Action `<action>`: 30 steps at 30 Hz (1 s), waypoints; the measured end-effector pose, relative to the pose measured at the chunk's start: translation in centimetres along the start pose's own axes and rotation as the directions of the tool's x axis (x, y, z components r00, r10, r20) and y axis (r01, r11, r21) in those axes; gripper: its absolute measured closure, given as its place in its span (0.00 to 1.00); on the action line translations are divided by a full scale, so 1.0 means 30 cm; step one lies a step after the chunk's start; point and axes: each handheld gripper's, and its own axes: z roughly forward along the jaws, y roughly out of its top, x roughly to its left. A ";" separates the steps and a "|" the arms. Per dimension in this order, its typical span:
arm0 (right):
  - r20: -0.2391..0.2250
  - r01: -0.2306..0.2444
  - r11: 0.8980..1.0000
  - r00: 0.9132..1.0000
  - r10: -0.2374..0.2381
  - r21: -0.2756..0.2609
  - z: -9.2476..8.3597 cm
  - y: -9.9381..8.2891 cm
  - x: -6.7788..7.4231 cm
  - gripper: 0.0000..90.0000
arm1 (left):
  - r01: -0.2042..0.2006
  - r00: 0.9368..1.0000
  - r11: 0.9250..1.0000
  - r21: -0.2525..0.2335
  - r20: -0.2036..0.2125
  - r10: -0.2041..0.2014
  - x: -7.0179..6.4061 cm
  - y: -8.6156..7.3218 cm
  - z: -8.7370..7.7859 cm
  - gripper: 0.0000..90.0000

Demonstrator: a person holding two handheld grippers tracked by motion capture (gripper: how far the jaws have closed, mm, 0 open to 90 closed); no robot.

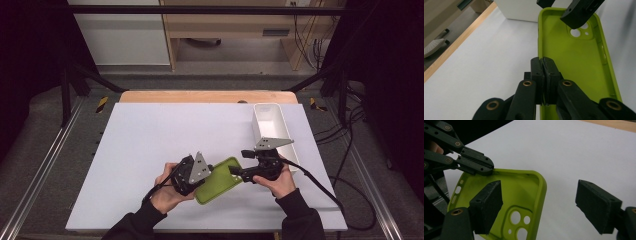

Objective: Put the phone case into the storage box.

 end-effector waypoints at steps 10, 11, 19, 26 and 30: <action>-0.047 -0.022 0.999 0.999 0.023 0.029 0.004 0.004 -0.011 0.39 | -0.002 1.000 1.000 -0.011 0.001 0.002 -0.003 0.000 -0.007 0.98; -0.052 -0.022 0.999 0.998 0.024 0.033 0.004 0.004 -0.012 0.41 | -0.002 1.000 1.000 -0.012 0.002 0.002 -0.003 0.000 -0.008 0.98; -0.089 -0.042 0.997 0.995 0.047 0.059 0.005 0.006 -0.017 0.55 | -0.011 1.000 1.000 -0.017 0.007 0.011 -0.008 -0.004 -0.010 0.98; -0.122 -0.067 0.995 0.990 0.075 0.071 0.002 0.010 -0.022 0.69 | -0.017 1.000 1.000 -0.021 0.007 0.017 -0.011 -0.005 -0.010 0.98; -0.127 -0.075 0.994 0.988 0.085 0.078 -0.001 0.011 -0.025 0.73 | -0.024 1.000 1.000 -0.019 0.007 0.024 -0.013 -0.005 -0.012 0.98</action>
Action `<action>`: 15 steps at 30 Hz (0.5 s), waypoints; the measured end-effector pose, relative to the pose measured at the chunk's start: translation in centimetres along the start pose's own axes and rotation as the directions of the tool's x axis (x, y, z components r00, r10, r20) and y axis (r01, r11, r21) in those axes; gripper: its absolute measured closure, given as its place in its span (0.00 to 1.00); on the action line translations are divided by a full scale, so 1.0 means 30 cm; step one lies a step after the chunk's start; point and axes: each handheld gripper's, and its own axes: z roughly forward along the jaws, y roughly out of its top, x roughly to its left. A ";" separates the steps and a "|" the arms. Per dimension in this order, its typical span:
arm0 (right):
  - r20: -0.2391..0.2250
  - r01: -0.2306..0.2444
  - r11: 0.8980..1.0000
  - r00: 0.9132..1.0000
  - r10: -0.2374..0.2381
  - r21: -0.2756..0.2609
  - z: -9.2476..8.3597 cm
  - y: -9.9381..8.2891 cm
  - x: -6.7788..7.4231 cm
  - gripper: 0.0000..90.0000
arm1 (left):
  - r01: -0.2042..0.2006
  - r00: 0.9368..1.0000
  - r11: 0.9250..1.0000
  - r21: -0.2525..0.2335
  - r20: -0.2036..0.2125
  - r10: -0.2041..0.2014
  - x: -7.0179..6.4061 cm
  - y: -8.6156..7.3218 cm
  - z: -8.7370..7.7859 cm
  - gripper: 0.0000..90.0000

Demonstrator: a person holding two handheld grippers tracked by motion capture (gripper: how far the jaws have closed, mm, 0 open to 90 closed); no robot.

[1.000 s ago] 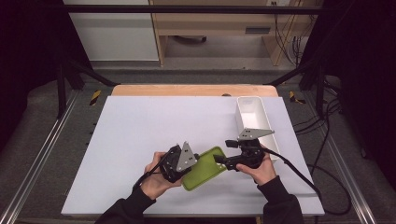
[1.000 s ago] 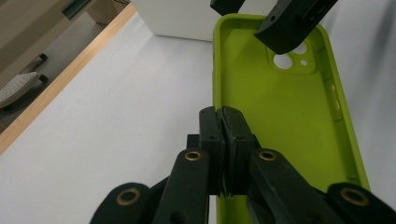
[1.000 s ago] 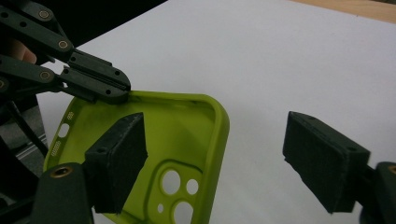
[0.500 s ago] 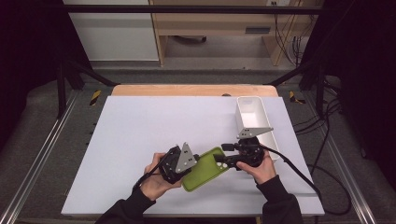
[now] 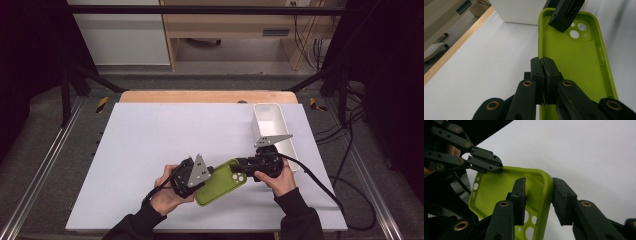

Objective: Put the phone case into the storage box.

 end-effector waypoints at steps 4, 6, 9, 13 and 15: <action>0.000 -0.006 1.000 1.000 0.006 0.008 -0.001 0.000 0.001 0.77 | -0.010 1.000 1.000 0.003 -0.003 0.010 -0.001 -0.001 -0.002 0.98; -0.002 -0.008 1.000 1.000 0.008 0.011 -0.002 0.000 0.000 0.78 | -0.014 1.000 1.000 0.004 -0.003 0.014 -0.002 -0.001 -0.004 0.98; -0.005 -0.013 1.000 1.000 0.013 0.017 -0.005 0.001 0.001 0.80 | -0.019 1.000 1.000 0.007 -0.002 0.019 -0.003 -0.002 -0.005 0.98; -0.006 -0.015 1.000 1.000 0.015 0.027 -0.009 0.002 0.000 0.83 | -0.027 1.000 1.000 0.011 0.001 0.027 -0.008 -0.002 -0.003 0.98; -0.007 -0.017 0.999 1.000 0.018 0.033 -0.011 0.002 0.001 0.83 | -0.034 0.999 0.999 0.015 0.001 0.034 -0.009 -0.002 -0.002 0.98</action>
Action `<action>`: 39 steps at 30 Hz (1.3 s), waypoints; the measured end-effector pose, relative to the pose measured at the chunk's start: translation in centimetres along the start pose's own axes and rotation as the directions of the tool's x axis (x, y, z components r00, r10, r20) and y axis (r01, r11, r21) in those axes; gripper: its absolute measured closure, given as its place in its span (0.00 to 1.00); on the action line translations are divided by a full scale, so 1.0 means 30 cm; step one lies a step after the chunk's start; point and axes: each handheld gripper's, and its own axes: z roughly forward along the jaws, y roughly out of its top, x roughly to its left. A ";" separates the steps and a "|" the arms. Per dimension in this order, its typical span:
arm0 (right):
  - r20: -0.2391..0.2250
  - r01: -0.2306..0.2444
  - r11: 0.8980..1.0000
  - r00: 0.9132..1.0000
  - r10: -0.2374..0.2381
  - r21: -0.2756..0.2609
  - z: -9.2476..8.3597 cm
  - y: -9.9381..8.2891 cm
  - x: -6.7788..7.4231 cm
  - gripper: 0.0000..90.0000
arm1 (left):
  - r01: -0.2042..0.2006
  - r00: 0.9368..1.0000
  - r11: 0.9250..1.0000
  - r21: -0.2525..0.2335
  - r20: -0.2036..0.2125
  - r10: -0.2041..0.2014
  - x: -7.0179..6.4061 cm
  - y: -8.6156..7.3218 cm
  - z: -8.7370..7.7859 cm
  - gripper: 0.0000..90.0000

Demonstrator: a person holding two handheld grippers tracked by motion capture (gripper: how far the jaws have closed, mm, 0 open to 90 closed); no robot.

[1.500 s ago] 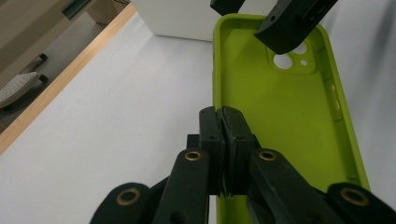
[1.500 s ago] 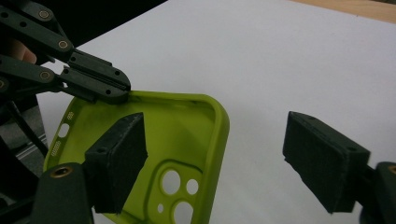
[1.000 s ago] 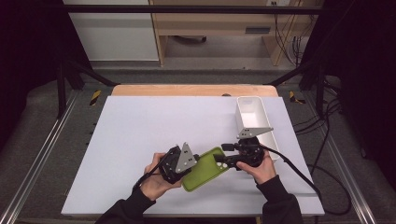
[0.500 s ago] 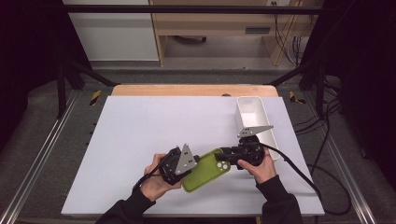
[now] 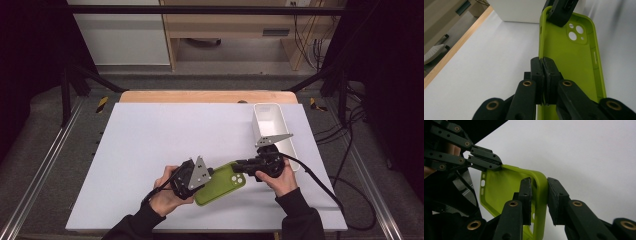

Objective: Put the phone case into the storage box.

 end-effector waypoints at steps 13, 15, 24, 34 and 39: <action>-0.017 0.001 0.999 1.000 0.000 0.033 -0.010 -0.002 0.005 0.88 | -0.024 1.000 1.000 0.012 0.011 0.024 -0.003 -0.002 0.002 0.98; -0.016 0.003 0.999 1.000 -0.003 0.034 -0.011 -0.003 0.005 0.88 | -0.025 1.000 1.000 0.012 0.014 0.024 -0.003 -0.002 0.004 0.98; -0.008 0.010 1.000 1.000 -0.010 0.028 -0.017 -0.003 0.010 0.88 | -0.023 0.999 1.000 0.021 0.027 0.022 -0.004 -0.001 0.012 0.96; 0.005 0.023 1.000 1.000 -0.023 0.005 -0.028 -0.002 0.013 0.89 | 0.027 0.999 1.000 -0.002 0.041 -0.027 0.009 0.002 0.012 0.93; 0.019 0.026 1.000 0.999 -0.026 -0.011 -0.033 0.000 0.013 0.89 | 0.092 0.994 0.995 -0.042 0.068 -0.089 0.027 -0.004 0.004 0.82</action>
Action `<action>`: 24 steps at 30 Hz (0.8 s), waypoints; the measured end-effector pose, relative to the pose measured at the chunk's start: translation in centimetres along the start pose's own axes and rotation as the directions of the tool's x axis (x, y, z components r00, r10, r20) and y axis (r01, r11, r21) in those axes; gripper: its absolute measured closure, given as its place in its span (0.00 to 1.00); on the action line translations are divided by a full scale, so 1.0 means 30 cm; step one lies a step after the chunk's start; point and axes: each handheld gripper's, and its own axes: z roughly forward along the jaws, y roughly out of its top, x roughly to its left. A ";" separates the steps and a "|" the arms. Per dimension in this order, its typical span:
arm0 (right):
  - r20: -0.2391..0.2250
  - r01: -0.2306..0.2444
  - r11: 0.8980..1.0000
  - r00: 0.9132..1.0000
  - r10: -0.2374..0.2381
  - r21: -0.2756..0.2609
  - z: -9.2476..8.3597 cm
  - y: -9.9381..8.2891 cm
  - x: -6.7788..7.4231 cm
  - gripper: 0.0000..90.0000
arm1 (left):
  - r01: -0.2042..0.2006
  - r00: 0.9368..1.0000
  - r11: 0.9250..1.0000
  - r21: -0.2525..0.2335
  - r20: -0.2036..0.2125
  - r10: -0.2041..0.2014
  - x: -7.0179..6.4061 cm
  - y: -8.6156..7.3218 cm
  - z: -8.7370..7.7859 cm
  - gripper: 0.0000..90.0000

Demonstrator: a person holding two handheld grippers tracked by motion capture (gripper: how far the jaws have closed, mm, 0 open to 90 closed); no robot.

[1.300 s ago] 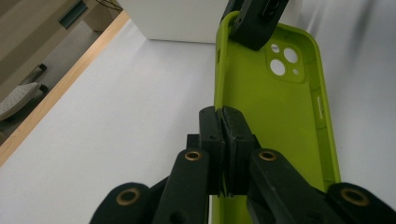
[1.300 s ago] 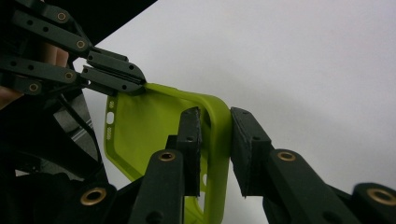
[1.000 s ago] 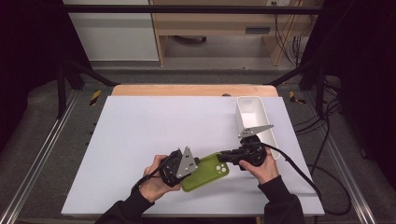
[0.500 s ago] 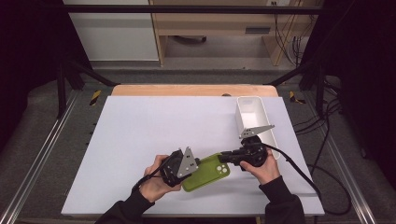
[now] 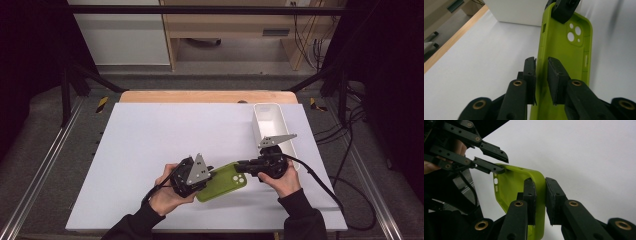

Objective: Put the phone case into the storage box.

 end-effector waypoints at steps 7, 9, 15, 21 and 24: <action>0.045 0.020 1.000 0.999 -0.019 -0.020 -0.013 0.002 -0.001 0.89 | 0.103 0.994 0.991 -0.084 0.030 -0.101 0.036 -0.010 -0.026 0.60; 0.057 0.022 0.999 0.998 -0.021 -0.023 -0.018 0.002 0.000 0.89 | 0.130 0.991 0.986 -0.101 0.041 -0.127 0.048 -0.015 -0.034 0.54; 0.088 0.045 0.998 0.995 -0.042 -0.038 -0.035 0.004 0.003 0.89 | 0.220 0.975 0.962 -0.162 0.061 -0.213 0.096 -0.044 -0.065 0.39; 0.116 0.079 0.996 0.991 -0.073 -0.047 -0.057 0.005 0.005 0.89 | 0.279 0.960 0.942 -0.189 0.061 -0.272 0.135 -0.083 -0.083 0.24; 0.132 0.099 0.994 0.987 -0.092 -0.046 -0.070 0.006 0.007 0.89 | 0.311 0.950 0.930 -0.195 0.054 -0.307 0.152 -0.104 -0.091 0.18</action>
